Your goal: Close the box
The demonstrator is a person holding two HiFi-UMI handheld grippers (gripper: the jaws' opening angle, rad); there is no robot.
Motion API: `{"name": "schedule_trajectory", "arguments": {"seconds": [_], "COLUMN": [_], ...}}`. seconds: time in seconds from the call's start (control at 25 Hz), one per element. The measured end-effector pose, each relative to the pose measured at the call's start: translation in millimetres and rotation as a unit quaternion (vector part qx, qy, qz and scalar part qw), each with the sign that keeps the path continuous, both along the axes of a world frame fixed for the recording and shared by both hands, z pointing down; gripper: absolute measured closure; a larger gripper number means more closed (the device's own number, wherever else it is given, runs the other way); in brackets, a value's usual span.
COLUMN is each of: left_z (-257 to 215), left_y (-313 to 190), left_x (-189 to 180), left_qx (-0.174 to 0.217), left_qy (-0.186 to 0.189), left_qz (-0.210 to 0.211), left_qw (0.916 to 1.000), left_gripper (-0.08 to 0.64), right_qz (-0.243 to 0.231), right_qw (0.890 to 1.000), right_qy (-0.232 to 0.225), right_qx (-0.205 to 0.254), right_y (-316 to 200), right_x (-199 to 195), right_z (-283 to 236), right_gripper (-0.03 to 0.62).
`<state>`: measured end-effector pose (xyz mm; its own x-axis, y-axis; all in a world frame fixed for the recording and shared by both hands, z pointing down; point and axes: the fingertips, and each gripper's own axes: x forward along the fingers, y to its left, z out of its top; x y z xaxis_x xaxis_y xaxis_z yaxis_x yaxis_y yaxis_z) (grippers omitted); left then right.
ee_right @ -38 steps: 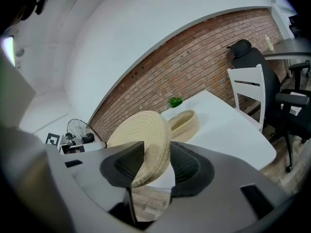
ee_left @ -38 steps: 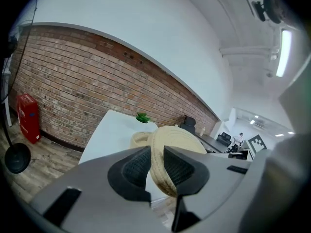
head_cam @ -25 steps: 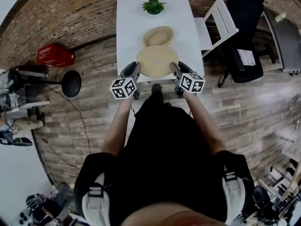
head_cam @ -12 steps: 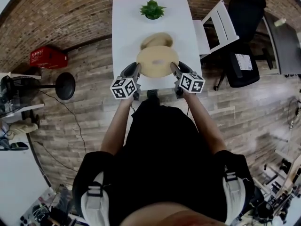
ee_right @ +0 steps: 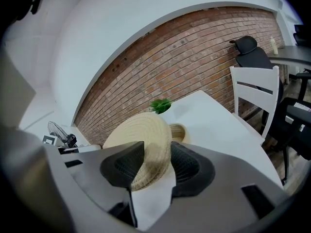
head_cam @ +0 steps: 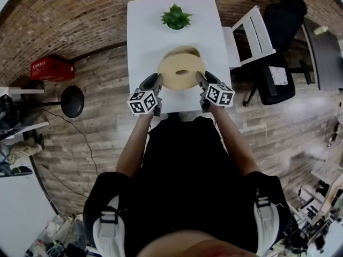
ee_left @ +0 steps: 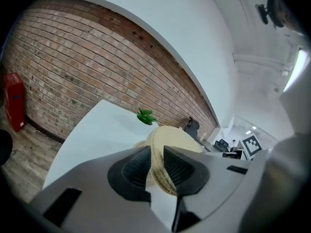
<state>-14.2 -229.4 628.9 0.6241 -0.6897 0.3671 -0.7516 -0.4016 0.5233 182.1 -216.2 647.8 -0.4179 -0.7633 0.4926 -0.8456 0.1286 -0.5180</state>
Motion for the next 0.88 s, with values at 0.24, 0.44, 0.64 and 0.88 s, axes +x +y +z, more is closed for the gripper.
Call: {"name": "schedule_trajectory", "arguments": {"seconds": [0.24, 0.44, 0.64, 0.88], "left_z": [8.4, 16.4, 24.2, 37.2], "left_y": [-14.8, -28.4, -39.1, -45.6], "left_x": [-3.6, -7.0, -3.5, -2.4], "left_qx": [-0.011, -0.027, -0.035, -0.054], "left_qy": [-0.004, -0.009, -0.007, -0.009], "left_qz": [0.003, -0.012, -0.036, -0.074], "left_qw": [0.9999, 0.9995, 0.9987, 0.9958], "left_gripper": [0.471, 0.471, 0.471, 0.471], "right_qz": [0.001, -0.012, -0.034, -0.080], "right_qw": [1.000, 1.000, 0.999, 0.996], "right_qy": [-0.002, -0.007, 0.002, 0.023], "right_qx": [-0.006, -0.012, -0.017, -0.030], "right_y": [-21.8, -49.0, -69.1, -79.6], "right_x": [-3.3, -6.1, -3.8, -4.9], "right_z": [9.3, 12.5, 18.4, 29.7], "right_gripper": [0.437, 0.437, 0.437, 0.434]}}
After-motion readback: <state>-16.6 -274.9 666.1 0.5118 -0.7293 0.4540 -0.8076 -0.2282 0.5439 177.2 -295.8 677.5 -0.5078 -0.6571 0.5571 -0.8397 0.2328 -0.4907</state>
